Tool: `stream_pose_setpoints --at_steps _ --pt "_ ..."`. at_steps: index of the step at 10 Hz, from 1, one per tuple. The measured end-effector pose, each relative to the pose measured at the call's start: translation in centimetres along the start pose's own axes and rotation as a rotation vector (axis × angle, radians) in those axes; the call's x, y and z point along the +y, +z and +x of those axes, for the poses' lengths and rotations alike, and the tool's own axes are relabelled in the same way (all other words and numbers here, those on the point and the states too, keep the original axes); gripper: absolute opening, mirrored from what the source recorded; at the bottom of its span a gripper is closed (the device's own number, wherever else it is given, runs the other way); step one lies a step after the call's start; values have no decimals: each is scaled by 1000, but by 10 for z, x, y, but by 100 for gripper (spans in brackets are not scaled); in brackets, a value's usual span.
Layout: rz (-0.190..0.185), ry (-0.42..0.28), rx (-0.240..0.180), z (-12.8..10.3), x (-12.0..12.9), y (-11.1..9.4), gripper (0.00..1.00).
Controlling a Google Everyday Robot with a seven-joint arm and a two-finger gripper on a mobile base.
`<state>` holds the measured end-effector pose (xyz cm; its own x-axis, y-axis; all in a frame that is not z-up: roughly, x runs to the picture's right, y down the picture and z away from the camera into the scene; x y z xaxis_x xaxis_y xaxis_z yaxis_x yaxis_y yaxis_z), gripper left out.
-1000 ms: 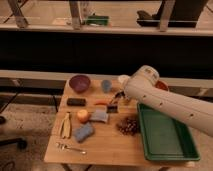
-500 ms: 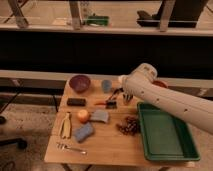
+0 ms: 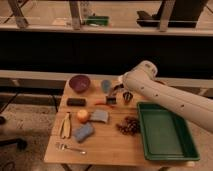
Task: Place brush in red bowl
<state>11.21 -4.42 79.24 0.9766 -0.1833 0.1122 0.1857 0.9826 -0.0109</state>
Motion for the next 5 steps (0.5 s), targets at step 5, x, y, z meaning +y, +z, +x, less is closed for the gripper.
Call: stream_pose_setpoints --at_steps 5 --pt "28 32 68 12 -17 -24 0"
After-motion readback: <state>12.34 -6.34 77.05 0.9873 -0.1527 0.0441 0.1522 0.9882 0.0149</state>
